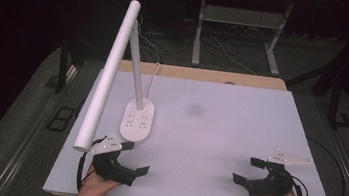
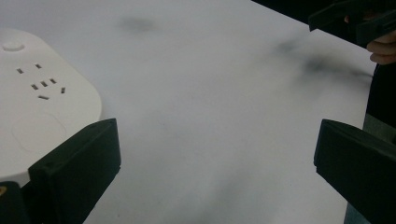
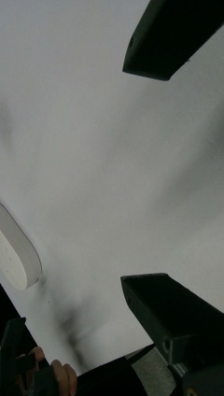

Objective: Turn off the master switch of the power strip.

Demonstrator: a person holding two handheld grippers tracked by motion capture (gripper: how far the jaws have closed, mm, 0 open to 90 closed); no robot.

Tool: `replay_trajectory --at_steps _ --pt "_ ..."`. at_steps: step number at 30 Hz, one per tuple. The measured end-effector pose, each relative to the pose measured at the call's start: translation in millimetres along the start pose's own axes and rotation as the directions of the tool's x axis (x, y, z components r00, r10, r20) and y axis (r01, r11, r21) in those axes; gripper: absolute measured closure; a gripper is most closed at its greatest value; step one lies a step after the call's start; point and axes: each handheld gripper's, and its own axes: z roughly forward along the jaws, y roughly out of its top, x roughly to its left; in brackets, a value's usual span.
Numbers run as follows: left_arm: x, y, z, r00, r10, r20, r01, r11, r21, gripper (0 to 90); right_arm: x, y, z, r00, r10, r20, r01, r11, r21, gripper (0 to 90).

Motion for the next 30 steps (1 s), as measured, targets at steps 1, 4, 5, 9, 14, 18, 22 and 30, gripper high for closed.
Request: replay_trajectory --at_steps 1,4,5,9,14,18,22,30 --pt "0.0 0.0 0.0 1.0 0.0 0.0 0.0 1.0 0.0 0.0 0.0 0.0 0.0 1.0 0.0 0.001 0.0 1.0 0.0 0.2" --pt "-0.5 1.4 0.6 1.0 -0.003 0.006 0.003 0.9999 0.014 0.0 0.3 -0.1 -0.4 1.0 0.002 0.0 -0.002 1.0 -0.001 0.2" --pt "-0.8 1.8 0.6 1.0 0.0 0.007 0.0 0.9998 0.018 0.0 0.4 -0.2 -0.7 1.0 0.003 0.0 -0.003 1.0 -0.001 0.2" --pt "-0.9 2.8 0.1 0.9999 0.007 0.011 -0.007 0.9996 0.027 0.0 0.0 -0.4 -1.1 1.0 0.004 0.003 -0.004 1.0 -0.003 0.2" --pt "0.4 4.1 0.3 0.9999 0.006 0.013 -0.007 0.9983 0.057 0.0 -1.2 -0.7 -0.7 1.0 -0.005 0.006 0.005 1.0 -0.002 0.2" --pt "0.3 5.3 1.4 0.9998 0.006 0.02 -0.008 0.9967 0.08 0.0 -2.8 -1.1 1.0 1.0 -0.001 0.003 0.001 1.0 0.005 0.2" --pt "-0.1 7.0 1.1 0.9996 0.013 0.024 -0.015 0.9954 0.094 0.0 -2.7 -1.1 0.7 1.0 -0.002 0.001 0.002 1.0 0.006 0.2" --pt "3.1 11.9 -1.0 0.9994 0.016 0.031 -0.019 0.9926 0.12 0.0 -1.5 -1.4 0.9 1.0 0.004 -0.003 -0.004 1.0 0.012 0.2"
